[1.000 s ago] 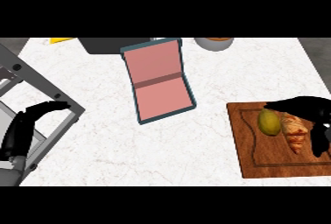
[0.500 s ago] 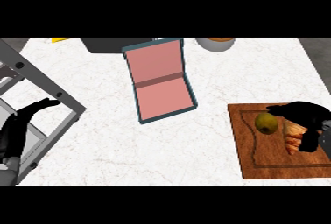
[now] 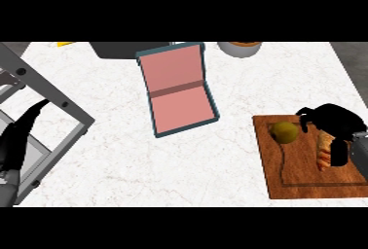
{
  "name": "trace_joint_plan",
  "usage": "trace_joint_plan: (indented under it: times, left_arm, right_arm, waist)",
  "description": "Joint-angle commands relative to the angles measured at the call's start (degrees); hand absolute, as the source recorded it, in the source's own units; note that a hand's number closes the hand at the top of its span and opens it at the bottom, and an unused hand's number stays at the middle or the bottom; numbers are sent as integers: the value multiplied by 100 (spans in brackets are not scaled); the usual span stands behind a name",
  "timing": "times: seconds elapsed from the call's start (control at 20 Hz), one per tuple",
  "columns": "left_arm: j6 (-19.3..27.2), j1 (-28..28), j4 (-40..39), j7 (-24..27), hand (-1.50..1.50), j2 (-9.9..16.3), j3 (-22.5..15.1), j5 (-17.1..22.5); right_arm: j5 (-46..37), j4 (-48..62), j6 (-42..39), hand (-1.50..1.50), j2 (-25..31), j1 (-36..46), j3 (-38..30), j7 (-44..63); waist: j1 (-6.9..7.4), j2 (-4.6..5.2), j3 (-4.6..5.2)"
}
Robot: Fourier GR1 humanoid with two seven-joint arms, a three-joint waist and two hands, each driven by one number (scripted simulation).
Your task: Pick the croissant from the cutting board and place it in the cardboard box
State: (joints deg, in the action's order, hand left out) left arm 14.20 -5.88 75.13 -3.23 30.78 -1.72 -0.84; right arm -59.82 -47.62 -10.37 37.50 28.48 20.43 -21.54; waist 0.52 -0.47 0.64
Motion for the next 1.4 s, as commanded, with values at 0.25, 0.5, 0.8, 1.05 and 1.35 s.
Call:
trace_joint_plan:
  times: [0.25,0.5,0.8,1.05,1.35]
  left_arm:
    - [118,329,-178,-19,0,12,202,18]
    - [32,520,-155,108,0,100,307,83]
    - [174,423,1,141,0,-115,198,-5]
    - [62,351,116,3,0,-100,83,-121]
    - [91,48,-280,245,0,-337,79,-299]
  right_arm:
    - [845,-944,752,150,-1463,-589,-1392,2979]
    - [241,-2427,1396,150,-1973,-802,-1213,4563]
    - [-736,-4768,1459,150,-2289,-964,-407,5569]
    - [-1400,-6285,171,150,-2872,-797,435,6805]
    - [-872,-5518,64,150,-3726,765,406,7630]
  waist:
    - [-611,-199,-49]
    - [-540,-193,-25]
    - [-450,-125,-40]
    - [-179,-27,-53]
    - [10,57,-57]
